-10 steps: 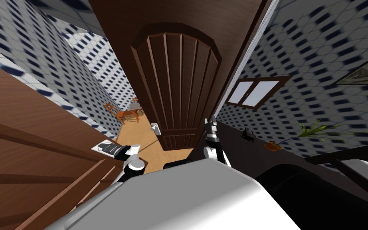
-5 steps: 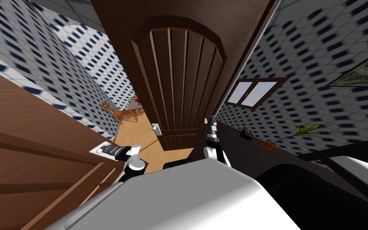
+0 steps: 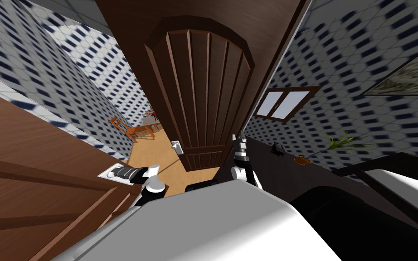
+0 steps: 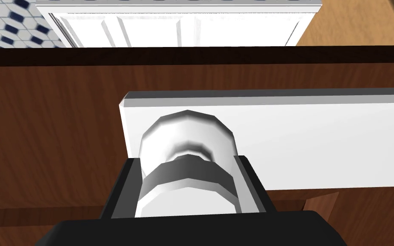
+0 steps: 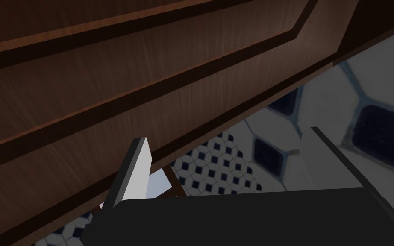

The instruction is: Push the door open

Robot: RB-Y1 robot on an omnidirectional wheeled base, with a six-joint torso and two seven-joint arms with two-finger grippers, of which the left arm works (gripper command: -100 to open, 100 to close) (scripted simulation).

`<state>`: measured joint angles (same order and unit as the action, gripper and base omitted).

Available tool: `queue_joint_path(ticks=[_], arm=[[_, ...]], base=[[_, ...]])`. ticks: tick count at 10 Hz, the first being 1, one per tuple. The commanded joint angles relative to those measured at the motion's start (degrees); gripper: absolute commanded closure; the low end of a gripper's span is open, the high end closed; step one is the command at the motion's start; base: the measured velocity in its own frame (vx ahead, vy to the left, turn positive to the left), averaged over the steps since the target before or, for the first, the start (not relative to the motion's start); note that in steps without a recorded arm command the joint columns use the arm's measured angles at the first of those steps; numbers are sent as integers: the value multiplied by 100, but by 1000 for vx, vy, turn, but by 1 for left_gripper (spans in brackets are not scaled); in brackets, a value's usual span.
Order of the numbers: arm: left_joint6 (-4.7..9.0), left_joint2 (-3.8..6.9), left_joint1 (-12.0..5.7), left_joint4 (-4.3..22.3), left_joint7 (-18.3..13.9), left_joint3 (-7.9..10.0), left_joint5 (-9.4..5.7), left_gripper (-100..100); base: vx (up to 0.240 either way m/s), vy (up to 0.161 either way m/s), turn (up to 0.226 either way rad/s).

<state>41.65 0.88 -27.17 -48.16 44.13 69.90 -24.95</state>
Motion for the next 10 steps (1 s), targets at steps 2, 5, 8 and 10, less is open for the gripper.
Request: queue_joint_path(ticks=[2, 5, 8, 10], arm=[[129, 165, -57, -21, 103, 182, -70, 100], [260, 186, -143, -72, 278, 454, -181, 100], [396, 170, -238, -124, 459, 734, -297, 100], [429, 161, -261, -136, 503, 801, -325, 100]], base=[[37, 153, -97], [14, 101, -69], [22, 122, -101], [33, 124, -64]])
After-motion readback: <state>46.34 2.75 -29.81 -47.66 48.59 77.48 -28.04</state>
